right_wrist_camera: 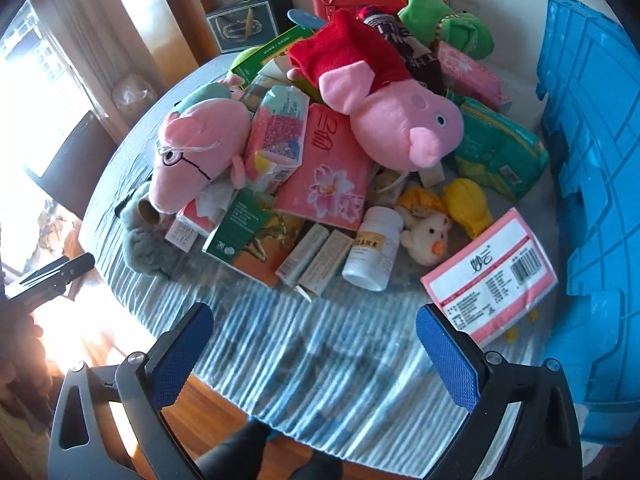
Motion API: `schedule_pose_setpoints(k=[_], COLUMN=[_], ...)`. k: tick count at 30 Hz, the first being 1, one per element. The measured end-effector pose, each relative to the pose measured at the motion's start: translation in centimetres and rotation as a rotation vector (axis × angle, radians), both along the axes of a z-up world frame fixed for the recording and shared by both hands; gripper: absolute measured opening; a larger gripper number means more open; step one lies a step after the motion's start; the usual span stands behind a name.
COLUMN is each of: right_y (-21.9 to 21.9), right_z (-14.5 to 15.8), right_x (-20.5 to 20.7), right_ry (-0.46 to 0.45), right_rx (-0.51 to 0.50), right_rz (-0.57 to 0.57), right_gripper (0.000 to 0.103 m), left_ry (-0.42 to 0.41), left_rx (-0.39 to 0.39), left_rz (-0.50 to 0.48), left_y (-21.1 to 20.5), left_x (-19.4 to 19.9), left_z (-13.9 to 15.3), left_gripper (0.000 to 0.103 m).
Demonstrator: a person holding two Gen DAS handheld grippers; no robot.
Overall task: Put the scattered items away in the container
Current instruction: 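Grasp the grey fluffy plush with left gripper while right gripper approaches white leaflet, then grasp the white printed leaflet with right gripper while left gripper holds grey plush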
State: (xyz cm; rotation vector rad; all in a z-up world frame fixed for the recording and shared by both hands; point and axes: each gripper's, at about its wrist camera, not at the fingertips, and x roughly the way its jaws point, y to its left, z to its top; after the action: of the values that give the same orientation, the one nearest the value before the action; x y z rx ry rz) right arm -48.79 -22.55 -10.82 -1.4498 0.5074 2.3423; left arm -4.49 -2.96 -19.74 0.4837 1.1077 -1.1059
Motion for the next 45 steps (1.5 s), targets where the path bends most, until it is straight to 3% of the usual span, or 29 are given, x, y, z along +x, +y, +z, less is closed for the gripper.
schedule_pose_setpoints(k=[9, 16, 18, 21, 23, 25, 27, 29, 33, 45], right_y=[-2.8, -5.8, -5.9, -5.5, -5.0, -4.1, -3.1, -2.1, 0.0, 1.9], right_z=[-3.1, -5.0, -5.6, -6.8, -7.6, -8.3, -9.0, -9.5, -10.2, -12.3], right_x=[-3.5, -4.4, -4.3, -4.1, -4.0, -3.9, -3.8, -3.7, -3.8, -6.2], right_ry=[-0.022, -0.031, -0.041, -0.088, -0.096, -0.098, -0.104, -0.099, -0.083, -0.079], right_rx=[-0.034, -0.053, -0.060, -0.047, -0.048, -0.065, -0.082, -0.089, -0.094, -0.061], right_rz=[-0.122, -0.167, -0.180, -0.202, -0.202, -0.222, -0.247, -0.272, -0.299, -0.271], right_gripper=[0.103, 0.103, 0.103, 0.103, 0.091, 0.056, 0.043, 0.043, 0.042, 0.048], left_ry=[0.081, 0.096, 0.089, 0.083, 0.073, 0.039, -0.031, -0.082, -0.037, -0.036], left_rx=[0.034, 0.094, 0.105, 0.075, 0.054, 0.044, 0.041, 0.049, 0.052, 0.067], left_rz=[-0.144, -0.219, -0.234, -0.276, -0.311, -0.345, -0.355, -0.327, -0.291, -0.280], left_y=[-5.2, -7.4, -7.6, -7.3, -6.8, -6.2, -5.6, -5.4, -5.9, -7.6], left_x=[0.2, 0.3, 0.3, 0.0, -0.2, 0.0, 0.6, 1.8, 3.4, 2.4], left_z=[-4.7, -9.0, -10.0, -10.2, -9.9, -9.7, -9.6, -9.8, -10.3, -10.5], left_gripper=[0.079, 0.079, 0.074, 0.060, 0.049, 0.047, 0.047, 0.046, 0.046, 0.052])
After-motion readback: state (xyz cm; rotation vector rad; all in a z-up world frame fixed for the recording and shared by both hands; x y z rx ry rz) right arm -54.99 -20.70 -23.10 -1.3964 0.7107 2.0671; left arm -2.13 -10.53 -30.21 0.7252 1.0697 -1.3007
